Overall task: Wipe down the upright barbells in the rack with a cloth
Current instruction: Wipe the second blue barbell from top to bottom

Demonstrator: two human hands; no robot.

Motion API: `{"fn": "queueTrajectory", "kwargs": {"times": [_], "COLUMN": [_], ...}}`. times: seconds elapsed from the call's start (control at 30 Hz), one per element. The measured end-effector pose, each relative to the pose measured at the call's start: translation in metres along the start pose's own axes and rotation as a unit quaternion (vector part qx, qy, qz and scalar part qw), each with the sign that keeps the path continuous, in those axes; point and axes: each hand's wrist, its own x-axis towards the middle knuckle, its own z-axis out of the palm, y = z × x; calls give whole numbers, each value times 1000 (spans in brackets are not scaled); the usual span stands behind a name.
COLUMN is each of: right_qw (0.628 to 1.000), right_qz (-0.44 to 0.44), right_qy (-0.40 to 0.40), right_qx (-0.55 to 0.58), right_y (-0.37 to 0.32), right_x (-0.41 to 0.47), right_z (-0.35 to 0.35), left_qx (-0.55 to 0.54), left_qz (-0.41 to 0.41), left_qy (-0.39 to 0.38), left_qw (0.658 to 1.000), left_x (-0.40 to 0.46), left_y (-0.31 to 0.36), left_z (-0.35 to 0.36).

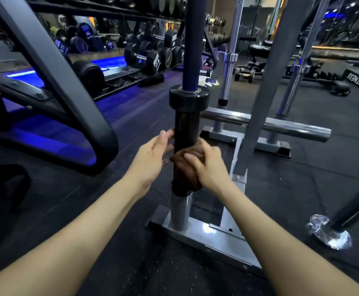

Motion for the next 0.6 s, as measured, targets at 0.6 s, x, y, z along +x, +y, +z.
{"fn": "queueTrajectory", "kwargs": {"times": [0.6], "right_qw": [998], "right_qz": [48], "right_qy": [-33], "right_qx": [-20], "right_y": [5], "right_x": [-1], "right_z": [10], "left_qx": [9], "left_qz": [-6], "left_qy": [-19], "left_qw": [1000], "left_x": [-1], "left_y": [-1], "left_z": [-4]}}
